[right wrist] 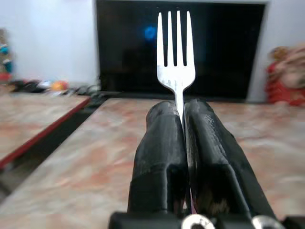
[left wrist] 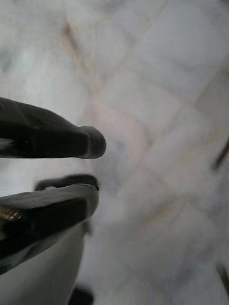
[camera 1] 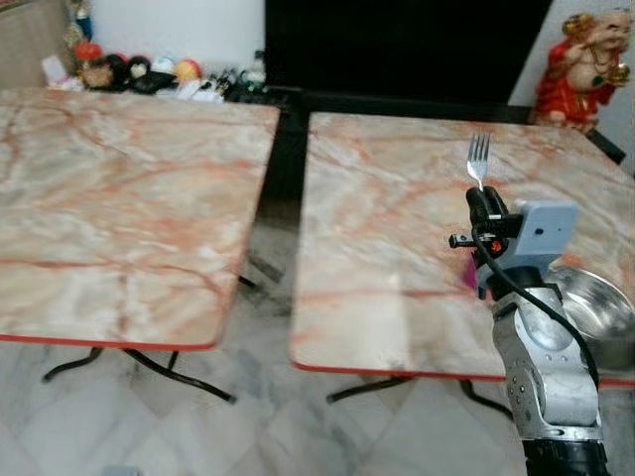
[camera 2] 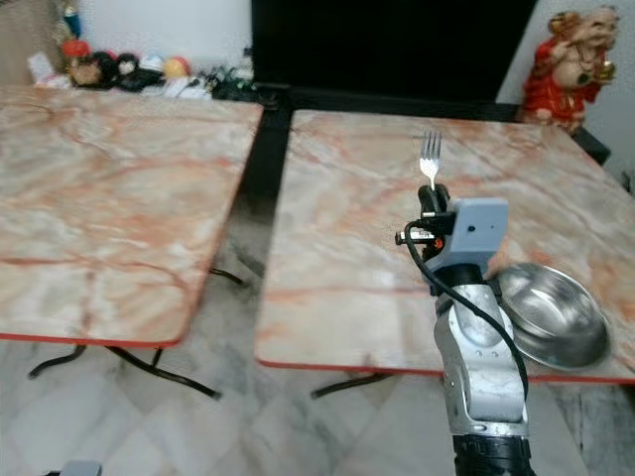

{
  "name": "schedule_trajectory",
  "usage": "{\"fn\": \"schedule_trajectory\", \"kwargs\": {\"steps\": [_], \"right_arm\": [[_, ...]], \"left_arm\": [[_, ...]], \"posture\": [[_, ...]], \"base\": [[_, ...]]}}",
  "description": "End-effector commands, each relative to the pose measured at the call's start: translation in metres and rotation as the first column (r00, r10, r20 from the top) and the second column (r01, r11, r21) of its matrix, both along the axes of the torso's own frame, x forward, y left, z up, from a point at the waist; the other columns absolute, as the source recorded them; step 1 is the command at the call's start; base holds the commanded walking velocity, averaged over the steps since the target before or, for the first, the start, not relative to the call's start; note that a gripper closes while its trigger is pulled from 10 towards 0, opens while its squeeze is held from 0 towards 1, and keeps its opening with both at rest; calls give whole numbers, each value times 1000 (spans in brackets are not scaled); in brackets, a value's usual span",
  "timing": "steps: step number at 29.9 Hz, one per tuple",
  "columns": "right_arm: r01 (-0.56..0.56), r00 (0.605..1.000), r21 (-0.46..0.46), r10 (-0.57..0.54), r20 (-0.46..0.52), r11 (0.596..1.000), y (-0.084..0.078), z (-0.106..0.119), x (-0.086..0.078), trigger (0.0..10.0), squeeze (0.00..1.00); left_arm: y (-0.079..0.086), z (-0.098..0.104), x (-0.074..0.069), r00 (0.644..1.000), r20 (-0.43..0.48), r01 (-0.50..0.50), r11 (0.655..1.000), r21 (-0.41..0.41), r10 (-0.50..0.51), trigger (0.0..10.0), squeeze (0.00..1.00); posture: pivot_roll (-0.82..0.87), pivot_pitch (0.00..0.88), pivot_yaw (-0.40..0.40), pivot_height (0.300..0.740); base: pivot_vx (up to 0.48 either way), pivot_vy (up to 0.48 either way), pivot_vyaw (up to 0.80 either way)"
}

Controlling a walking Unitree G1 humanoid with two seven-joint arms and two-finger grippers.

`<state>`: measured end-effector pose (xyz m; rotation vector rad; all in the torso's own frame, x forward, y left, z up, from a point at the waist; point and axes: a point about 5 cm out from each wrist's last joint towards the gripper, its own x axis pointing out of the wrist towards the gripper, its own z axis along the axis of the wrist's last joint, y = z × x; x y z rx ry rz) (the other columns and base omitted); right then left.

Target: Setting the table

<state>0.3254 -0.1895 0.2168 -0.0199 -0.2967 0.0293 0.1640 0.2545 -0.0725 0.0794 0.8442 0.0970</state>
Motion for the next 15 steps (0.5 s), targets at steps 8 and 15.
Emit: {"fn": "schedule_trajectory", "kwargs": {"steps": [8,15], "right_arm": [[2,999,2,-2,37,1000,0,9,0,10000,0],[16,999,1,-16,31,1000,-3,8,-1,10000,0]], "left_arm": [[8,0,-5,1000,-12,-12,1000,17,12,10000,0],[8,0,-5,1000,-13,-21,1000,18,21,10000,0]], "posture": [[18,96,-33,740],[16,98,-34,740]], "base": [[0,-478,0],[0,-115,0]]}}
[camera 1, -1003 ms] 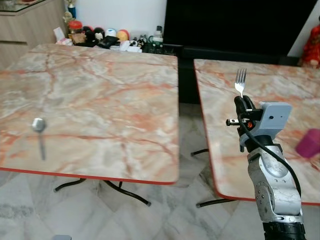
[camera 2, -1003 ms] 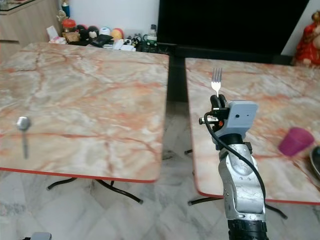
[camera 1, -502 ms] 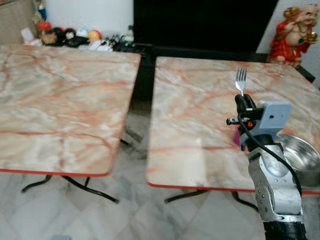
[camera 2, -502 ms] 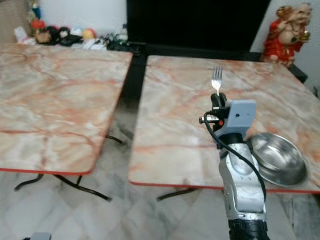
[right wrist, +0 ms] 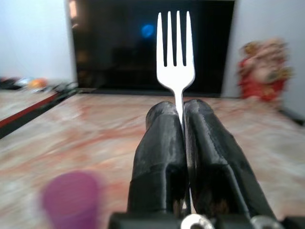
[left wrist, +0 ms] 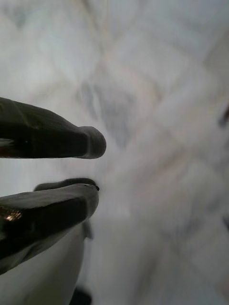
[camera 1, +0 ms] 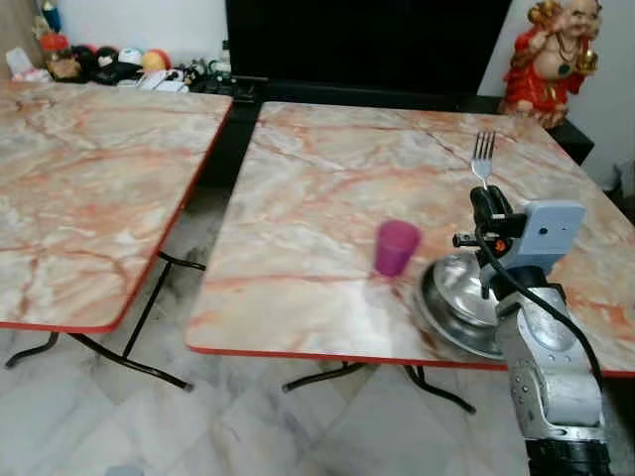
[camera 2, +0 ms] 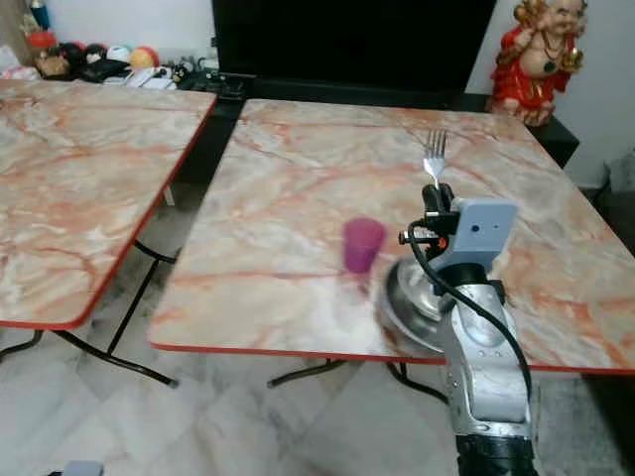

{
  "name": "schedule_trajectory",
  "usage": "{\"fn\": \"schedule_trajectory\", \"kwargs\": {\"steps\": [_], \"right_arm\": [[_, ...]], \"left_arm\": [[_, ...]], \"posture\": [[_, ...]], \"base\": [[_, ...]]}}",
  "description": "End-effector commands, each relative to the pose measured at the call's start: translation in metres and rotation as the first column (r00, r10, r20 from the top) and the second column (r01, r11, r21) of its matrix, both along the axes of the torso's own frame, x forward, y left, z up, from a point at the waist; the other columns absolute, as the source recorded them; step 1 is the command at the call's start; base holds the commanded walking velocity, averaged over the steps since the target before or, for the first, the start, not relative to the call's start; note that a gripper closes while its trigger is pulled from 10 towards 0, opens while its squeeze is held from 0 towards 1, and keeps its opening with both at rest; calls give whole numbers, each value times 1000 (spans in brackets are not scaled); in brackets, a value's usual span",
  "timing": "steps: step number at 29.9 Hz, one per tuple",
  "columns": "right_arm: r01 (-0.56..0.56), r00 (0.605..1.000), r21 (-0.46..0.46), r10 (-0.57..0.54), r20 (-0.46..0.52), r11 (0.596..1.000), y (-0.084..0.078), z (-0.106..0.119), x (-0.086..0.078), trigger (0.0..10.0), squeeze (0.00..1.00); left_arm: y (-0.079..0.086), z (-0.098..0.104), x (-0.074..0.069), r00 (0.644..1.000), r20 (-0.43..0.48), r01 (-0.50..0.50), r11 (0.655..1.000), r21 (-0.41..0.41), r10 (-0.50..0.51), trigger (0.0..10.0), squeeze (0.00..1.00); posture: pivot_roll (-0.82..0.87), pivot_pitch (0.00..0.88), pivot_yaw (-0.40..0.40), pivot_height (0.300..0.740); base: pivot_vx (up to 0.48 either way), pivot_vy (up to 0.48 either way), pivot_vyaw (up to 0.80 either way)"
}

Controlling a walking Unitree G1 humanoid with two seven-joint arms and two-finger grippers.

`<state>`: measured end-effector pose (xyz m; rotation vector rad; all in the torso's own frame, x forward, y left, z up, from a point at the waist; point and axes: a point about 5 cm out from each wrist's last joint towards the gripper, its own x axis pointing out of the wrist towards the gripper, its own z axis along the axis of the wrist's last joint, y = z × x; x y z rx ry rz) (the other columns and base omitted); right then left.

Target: Setting the table

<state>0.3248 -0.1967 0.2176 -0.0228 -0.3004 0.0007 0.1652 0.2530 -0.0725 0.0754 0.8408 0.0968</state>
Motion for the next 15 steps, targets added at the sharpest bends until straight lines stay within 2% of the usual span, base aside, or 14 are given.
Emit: {"fn": "schedule_trajectory", "kwargs": {"steps": [1,11,15], "right_arm": [[-7,1000,-1,7,25,1000,3,7,0,10000,0],[23,1000,0,-23,11,1000,-4,4,1,10000,0],[19,1000,1,-19,10,1000,-3,4,1,10000,0]], "left_arm": [[9,0,-7,1000,-17,-19,1000,21,20,10000,0],[9,0,-7,1000,-21,-10,1000,24,11,10000,0],[8,-1,-7,1000,-20,-8,1000,25,8,10000,0]], "posture": [[18,98,-35,740],[15,100,-36,740],[15,100,-37,740]], "base": [[0,0,0],[0,0,0],[0,-444,0]]}}
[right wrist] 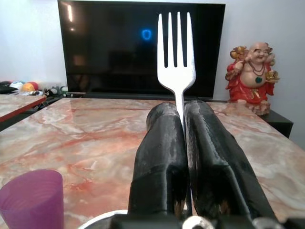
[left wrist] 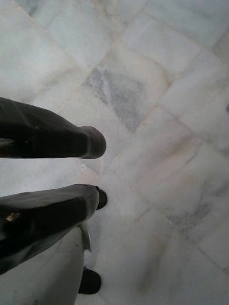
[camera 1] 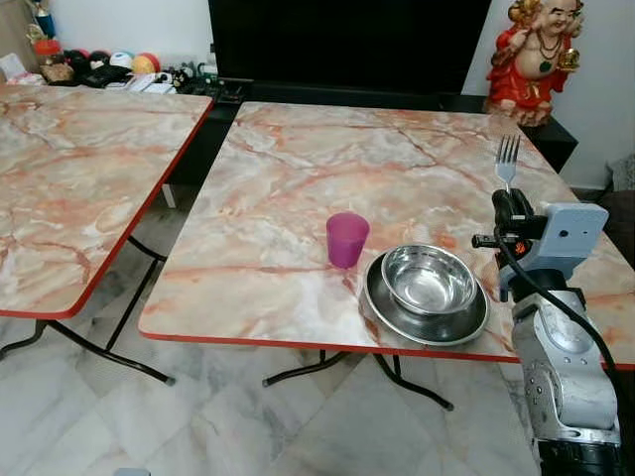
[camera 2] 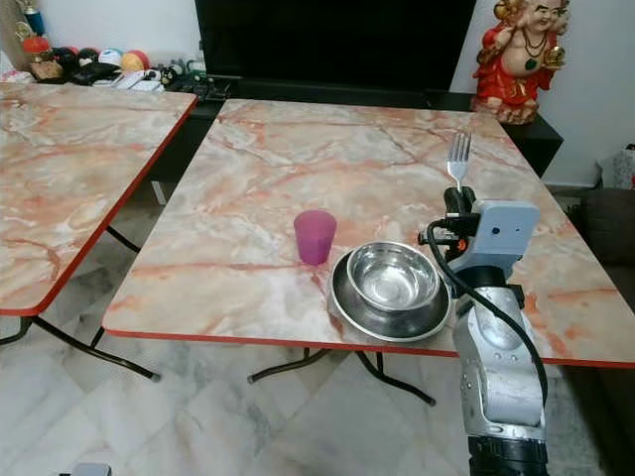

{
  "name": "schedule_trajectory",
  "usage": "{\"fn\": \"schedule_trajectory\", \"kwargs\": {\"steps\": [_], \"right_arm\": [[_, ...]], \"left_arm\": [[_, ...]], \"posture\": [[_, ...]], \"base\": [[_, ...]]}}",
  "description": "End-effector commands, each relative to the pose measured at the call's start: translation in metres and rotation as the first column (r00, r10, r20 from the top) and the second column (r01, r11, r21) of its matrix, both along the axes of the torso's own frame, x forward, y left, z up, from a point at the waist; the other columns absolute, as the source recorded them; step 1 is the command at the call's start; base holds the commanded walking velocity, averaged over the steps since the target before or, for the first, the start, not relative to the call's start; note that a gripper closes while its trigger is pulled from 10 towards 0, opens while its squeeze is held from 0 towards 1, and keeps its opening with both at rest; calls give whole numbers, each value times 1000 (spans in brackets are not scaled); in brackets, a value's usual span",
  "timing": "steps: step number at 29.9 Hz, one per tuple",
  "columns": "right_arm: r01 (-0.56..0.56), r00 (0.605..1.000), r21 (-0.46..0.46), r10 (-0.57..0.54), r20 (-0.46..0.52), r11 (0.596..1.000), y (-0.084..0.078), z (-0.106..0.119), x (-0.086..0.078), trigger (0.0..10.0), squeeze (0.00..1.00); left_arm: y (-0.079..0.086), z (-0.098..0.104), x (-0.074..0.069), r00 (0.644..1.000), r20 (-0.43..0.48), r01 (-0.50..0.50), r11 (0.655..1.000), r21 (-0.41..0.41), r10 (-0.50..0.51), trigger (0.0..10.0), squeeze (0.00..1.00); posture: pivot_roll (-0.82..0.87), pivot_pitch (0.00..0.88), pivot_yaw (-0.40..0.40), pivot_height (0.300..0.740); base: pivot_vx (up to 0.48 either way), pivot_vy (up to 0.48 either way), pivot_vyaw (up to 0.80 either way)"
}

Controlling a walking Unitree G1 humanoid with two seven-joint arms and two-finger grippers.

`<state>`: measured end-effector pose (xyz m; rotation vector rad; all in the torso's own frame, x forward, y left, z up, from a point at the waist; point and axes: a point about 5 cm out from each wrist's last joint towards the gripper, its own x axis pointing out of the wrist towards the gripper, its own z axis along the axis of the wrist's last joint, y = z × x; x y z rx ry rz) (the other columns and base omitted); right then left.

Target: Setting the table

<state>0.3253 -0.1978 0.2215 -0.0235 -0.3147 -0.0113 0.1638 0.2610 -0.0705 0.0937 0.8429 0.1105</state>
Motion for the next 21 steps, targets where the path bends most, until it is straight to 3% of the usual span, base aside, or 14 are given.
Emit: {"fn": "schedule_trajectory", "kwargs": {"steps": [1,4,21], "right_arm": [[8,1000,-1,-8,-4,1000,-2,0,1,10000,0],[11,1000,-1,-11,-6,1000,-2,0,1,10000,0],[34,998,-7,-34,-59,999,-4,-10,3,10000,0]], "left_arm": [[0,-3,-5,1000,-17,-4,1000,4,4,10000,0],[0,-2,-5,1000,-16,-6,1000,3,6,10000,0],[1,-3,-7,1000,-23,-21,1000,-1,21,10000,0]], "posture": [[14,102,-36,740],[11,103,-35,740],[19,97,-40,740]], "base": [[0,-469,0],[0,-342,0],[0,0,0]]}}
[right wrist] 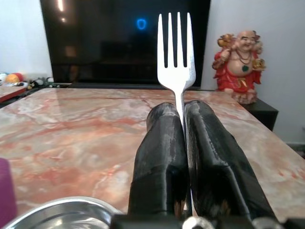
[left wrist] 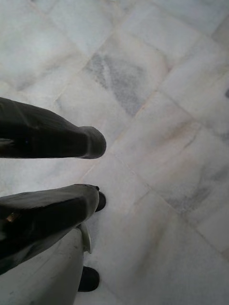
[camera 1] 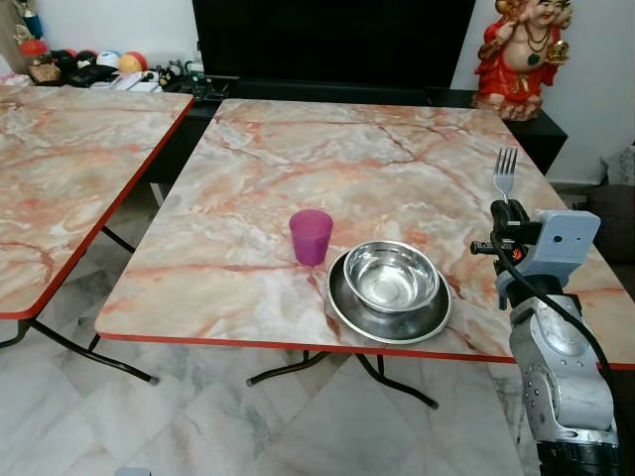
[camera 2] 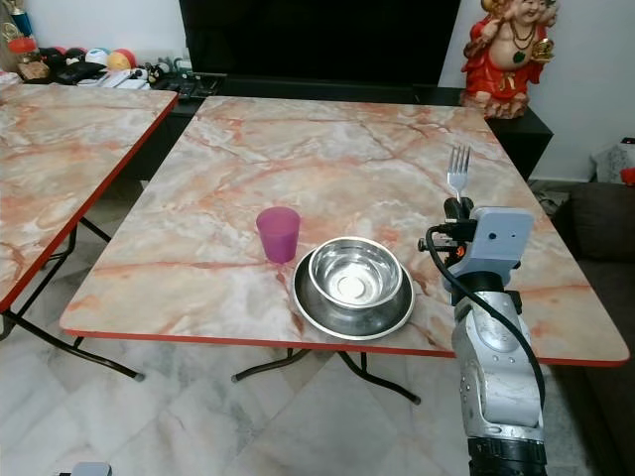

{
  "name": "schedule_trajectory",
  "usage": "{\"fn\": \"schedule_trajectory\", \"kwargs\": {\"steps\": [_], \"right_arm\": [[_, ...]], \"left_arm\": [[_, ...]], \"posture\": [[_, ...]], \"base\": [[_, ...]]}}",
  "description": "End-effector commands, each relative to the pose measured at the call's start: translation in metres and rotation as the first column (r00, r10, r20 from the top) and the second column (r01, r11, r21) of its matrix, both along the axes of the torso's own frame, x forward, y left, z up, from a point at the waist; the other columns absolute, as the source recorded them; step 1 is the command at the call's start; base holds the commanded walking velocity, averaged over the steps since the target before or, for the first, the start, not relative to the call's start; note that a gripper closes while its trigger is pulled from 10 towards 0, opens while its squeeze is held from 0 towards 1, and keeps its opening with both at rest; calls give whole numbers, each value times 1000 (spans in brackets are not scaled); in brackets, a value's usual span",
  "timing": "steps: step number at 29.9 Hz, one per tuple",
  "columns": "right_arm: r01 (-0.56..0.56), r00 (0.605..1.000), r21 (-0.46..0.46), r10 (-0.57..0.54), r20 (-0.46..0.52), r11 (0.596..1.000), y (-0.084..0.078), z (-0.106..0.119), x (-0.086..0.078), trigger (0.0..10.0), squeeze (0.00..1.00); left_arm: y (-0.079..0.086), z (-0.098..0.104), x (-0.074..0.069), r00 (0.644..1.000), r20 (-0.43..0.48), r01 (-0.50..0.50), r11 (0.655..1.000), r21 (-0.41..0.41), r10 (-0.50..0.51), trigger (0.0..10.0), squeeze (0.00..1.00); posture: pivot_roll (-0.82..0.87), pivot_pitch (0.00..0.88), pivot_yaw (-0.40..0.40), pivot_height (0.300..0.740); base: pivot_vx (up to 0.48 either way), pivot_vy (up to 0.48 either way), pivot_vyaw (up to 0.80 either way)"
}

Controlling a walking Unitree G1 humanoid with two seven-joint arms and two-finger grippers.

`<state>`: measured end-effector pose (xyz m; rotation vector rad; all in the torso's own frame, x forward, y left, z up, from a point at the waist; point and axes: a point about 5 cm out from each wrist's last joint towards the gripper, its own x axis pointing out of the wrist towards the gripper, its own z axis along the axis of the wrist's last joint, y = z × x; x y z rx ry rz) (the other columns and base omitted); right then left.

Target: Setting the table

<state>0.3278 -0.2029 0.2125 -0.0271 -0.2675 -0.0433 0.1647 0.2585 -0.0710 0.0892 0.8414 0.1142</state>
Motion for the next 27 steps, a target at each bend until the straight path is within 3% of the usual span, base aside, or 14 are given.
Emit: {"fn": "schedule_trajectory", "kwargs": {"steps": [1,10,27], "right_arm": [[3,1000,-9,-3,-19,1000,1,-2,1,10000,0],[50,988,-29,-54,-142,998,-6,-20,4,10000,0],[62,988,-25,-65,-140,998,-6,-17,5,10000,0]], "left_arm": [[3,-3,-8,1000,-24,-17,1000,1,17,10000,0],[3,-3,-8,1000,-25,-19,1000,-6,19,10000,0],[3,-3,-8,1000,-24,-19,1000,-7,19,10000,0]], "posture": [[19,97,-40,740],[18,99,-40,740],[16,99,-39,740]], "base": [[0,0,0],[0,0,0],[268,0,0]]}}
